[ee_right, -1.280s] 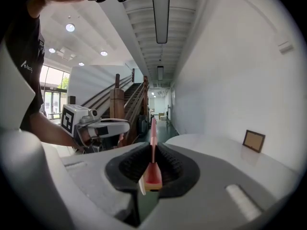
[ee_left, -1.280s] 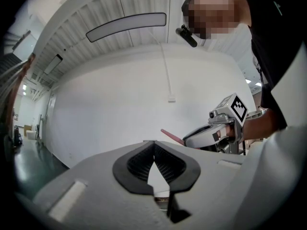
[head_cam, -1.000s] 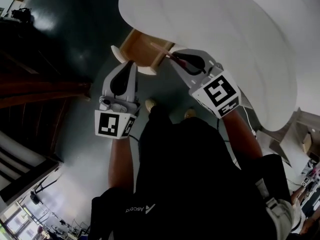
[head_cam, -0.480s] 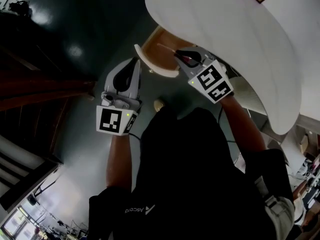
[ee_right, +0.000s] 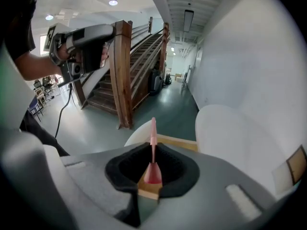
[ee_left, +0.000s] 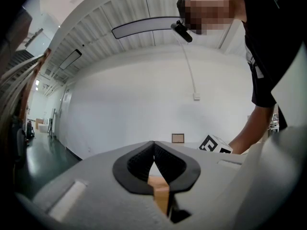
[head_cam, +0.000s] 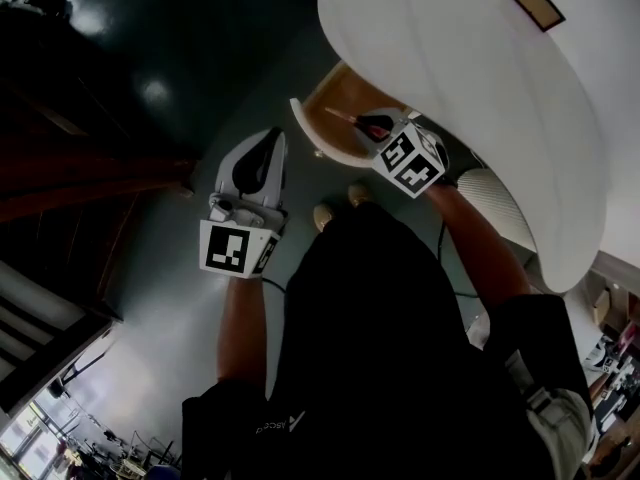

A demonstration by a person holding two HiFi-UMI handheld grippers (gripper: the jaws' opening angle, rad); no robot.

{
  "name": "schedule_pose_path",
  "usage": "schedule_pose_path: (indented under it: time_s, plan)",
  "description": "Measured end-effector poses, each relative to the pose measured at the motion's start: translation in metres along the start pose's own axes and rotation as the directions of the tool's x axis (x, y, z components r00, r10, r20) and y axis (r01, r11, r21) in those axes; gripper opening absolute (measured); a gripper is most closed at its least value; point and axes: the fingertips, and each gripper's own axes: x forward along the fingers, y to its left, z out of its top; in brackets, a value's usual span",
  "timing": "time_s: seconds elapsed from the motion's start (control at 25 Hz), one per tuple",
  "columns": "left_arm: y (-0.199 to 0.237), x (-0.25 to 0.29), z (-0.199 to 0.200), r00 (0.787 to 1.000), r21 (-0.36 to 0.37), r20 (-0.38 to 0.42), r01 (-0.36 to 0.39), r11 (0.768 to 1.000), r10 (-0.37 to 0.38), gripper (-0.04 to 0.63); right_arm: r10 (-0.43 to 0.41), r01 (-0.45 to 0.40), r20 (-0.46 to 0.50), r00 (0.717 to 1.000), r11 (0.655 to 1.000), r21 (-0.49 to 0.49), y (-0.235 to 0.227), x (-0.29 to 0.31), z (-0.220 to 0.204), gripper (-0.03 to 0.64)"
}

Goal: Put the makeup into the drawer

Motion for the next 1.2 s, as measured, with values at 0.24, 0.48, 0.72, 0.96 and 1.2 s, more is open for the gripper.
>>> schedule_pose_path:
  time_s: [0.24,0.48,0.72,0.96,1.2]
  plan:
    - [0.008,0.016,-0.007,0.999,-0.011,-0.011,-0.040,0.999,0.040,0.011,0.058,-0.060,-0.093,0.994,0.998,-0.013,-0.009,0.046,-0.028,0.051]
    - [0.025,0.025,-0.020,0.997,-0.012,-0.023,-0.067,0.998,0.067,0.011,0.099,-0.107,-0.163,0.982,0.994,-0.038,-0.016,0.089,-0.048,0.051]
    - [0.049,0.031,-0.040,0.994,-0.025,-0.047,-0.095,0.995,0.094,0.011,0.136,-0.153,-0.235,0.962,0.987,-0.056,-0.020,0.129,-0.063,0.051]
    - [0.067,0.035,-0.055,0.990,-0.040,-0.068,-0.124,0.991,0.121,0.011,0.155,-0.189,-0.311,0.938,0.978,-0.083,-0.024,0.165,-0.081,0.051]
    - [0.076,0.029,-0.061,0.984,-0.065,-0.098,-0.153,0.986,0.146,0.011,0.172,-0.227,-0.361,0.917,0.967,-0.118,-0.018,0.179,-0.092,0.051]
